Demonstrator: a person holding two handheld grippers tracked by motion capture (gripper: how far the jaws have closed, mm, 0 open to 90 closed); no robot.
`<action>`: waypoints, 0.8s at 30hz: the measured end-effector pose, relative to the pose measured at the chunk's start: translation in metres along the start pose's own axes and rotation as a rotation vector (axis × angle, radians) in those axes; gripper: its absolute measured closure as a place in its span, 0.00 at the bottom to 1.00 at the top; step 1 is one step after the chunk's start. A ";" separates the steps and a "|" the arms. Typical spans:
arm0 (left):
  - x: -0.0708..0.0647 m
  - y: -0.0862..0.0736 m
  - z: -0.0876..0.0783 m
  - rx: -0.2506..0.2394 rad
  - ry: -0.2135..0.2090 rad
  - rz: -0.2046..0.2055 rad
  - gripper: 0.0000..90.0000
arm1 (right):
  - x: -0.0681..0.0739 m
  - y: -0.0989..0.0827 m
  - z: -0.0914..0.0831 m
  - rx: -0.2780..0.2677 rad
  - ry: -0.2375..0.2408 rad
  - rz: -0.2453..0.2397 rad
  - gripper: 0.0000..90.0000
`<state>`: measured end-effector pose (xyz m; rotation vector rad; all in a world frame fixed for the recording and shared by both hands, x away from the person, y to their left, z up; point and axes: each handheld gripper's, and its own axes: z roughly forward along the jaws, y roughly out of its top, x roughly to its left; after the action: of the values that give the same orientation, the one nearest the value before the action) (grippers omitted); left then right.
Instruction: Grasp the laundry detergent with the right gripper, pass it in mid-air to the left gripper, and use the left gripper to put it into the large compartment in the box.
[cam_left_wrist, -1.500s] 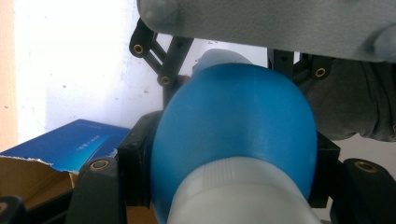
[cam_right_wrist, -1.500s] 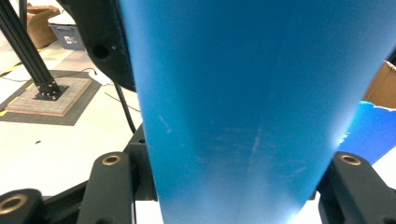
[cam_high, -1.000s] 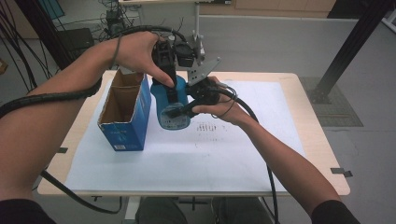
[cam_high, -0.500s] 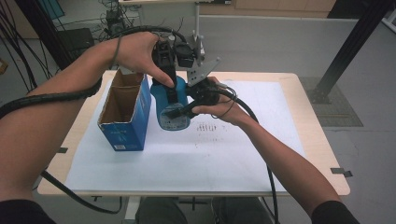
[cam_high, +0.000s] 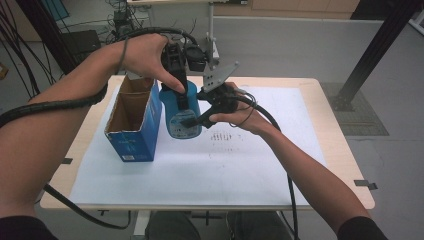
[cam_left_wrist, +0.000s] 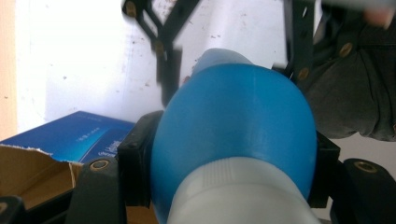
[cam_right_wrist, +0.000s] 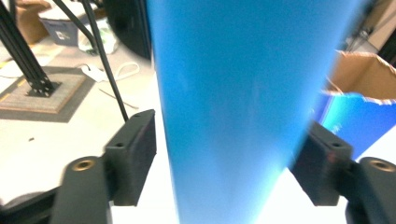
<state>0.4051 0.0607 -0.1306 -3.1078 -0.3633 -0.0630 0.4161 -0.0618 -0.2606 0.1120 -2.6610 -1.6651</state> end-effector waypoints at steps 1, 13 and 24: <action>0.001 -0.001 0.000 -0.004 0.000 -0.008 0.41 | 0.000 -0.001 -0.002 0.012 -0.005 0.004 0.27; 0.006 -0.003 -0.011 -0.014 -0.019 -0.088 0.41 | 0.005 -0.019 -0.038 0.142 -0.133 0.136 0.05; 0.010 -0.007 -0.030 -0.014 0.008 -0.210 0.41 | 0.015 -0.032 -0.075 0.222 -0.217 0.173 0.05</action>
<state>0.4120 0.0692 -0.1005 -3.0687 -0.6905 -0.0797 0.4058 -0.1441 -0.2567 -0.3087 -2.9053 -1.4012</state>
